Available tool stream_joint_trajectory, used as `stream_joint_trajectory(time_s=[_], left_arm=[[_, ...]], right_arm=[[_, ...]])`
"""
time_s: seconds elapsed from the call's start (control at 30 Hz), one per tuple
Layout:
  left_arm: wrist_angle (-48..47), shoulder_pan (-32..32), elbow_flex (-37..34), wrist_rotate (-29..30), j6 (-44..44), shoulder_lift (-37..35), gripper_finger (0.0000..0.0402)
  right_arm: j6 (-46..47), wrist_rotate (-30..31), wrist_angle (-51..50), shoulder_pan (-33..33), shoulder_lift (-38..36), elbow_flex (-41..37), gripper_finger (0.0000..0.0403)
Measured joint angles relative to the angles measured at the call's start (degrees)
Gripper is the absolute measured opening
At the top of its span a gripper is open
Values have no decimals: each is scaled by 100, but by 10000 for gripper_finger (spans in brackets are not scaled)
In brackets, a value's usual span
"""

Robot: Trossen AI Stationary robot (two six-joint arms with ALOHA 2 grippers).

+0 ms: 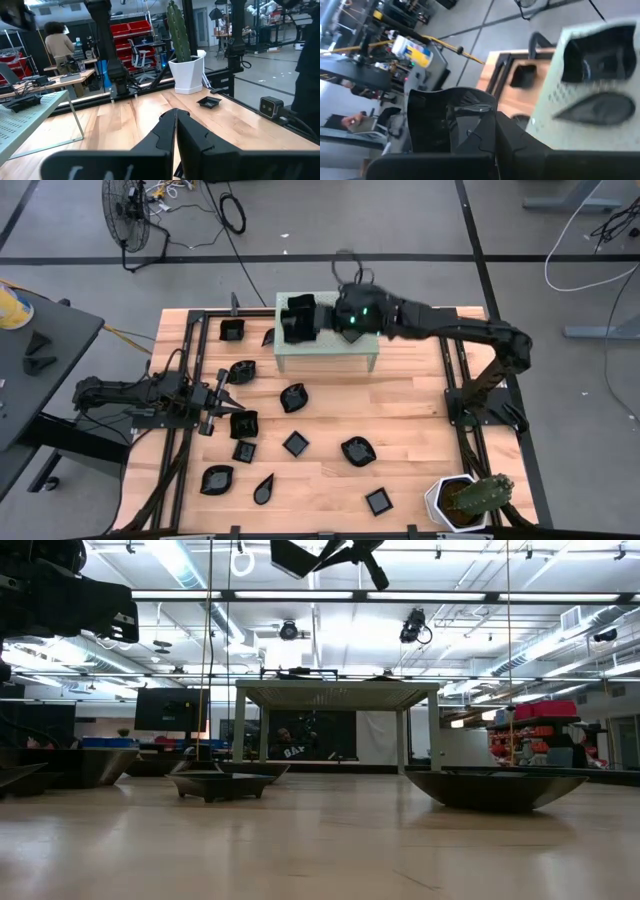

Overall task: Pick & Place Mini shaped plates
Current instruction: Stack the distorted square plate on top of the distorted square plate on the shelf

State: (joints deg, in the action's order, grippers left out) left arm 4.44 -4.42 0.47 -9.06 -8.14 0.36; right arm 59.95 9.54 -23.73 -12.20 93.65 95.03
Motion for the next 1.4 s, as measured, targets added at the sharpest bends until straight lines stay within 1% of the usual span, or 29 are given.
stream_joint_trajectory(time_s=[0.2, 0.4, 0.57, 0.67, 0.77, 0.93, 1.0, 1.13, 1.27, 1.33, 1.4], left_arm=[[-1, 1, 0, 0, 0, 0, 23], [-1, 0, -1, 0, 0, 0, 23], [-2, -1, 0, 0, 2, 0, 23], [-2, -1, 0, 0, 2, 0, 23], [-2, 1, -1, 0, 0, 0, 23], [1, -1, -2, 0, 0, 0, 23], [-2, 2, -2, 0, 2, 0, 23], [-1, 0, -1, 0, 0, 0, 23], [-1, 1, 0, 0, 0, 0, 23], [1, 2, 0, 0, 0, 0, 23], [1, -1, -1, 0, 0, 0, 23]], right_arm=[[-330, -526, -84, -607, 0, 429, 0], [-453, -1261, -82, -1058, 0, 627, 0], [-361, -1511, -66, -1328, 6, 657, 0], [-334, -1689, 94, -1459, 145, 668, 0], [-244, -1811, 3, -1559, 423, 874, 0], [-384, -1828, -115, -1755, 956, 1354, 0], [-487, -1936, -202, -1850, 1199, 1563, 0], [-703, -2113, -628, -2037, 1677, 1940, 0], [-925, -2284, -883, -2212, 2015, 2039, 0], [-907, -2481, -1011, -2274, 2136, 2039, 0], [-835, -2537, -1196, -2306, 2236, 2039, 0]])
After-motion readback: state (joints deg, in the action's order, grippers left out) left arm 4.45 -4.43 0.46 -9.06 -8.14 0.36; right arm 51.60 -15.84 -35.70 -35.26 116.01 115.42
